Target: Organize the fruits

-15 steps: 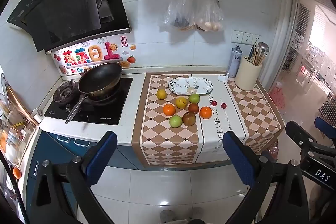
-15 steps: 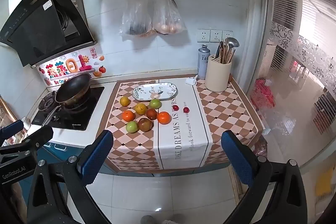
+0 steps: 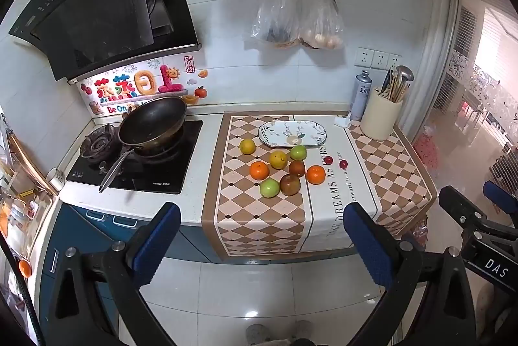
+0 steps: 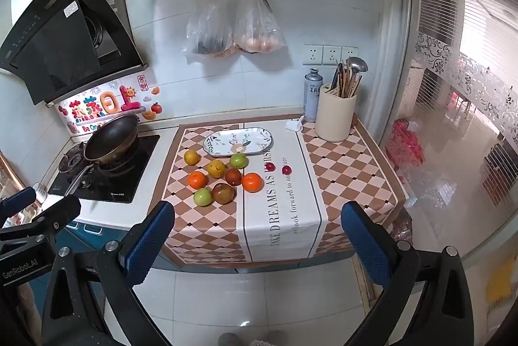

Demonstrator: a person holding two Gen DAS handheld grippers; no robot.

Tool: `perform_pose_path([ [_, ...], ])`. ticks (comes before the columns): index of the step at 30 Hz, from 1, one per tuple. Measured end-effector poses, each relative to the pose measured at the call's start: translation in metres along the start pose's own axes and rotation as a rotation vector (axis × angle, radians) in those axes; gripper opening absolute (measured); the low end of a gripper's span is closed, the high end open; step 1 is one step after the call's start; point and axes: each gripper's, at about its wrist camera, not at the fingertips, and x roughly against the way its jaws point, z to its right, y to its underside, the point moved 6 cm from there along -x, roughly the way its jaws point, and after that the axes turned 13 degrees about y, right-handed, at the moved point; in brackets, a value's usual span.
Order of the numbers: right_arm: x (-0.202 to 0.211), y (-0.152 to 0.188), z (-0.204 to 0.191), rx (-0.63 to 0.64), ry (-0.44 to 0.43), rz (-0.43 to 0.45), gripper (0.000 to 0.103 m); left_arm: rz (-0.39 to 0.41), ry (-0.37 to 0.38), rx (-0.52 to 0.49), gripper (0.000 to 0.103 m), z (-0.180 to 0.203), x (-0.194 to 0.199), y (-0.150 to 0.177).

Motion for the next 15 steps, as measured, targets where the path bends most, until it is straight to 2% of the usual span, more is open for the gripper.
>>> perform_pose_path([
  [15, -0.0028, 0.0018, 0.0008, 0.007, -0.008, -0.009, 0.103, -0.007, 0.0, 0.001, 0.103, 0.007, -0.0015, 0.0035],
])
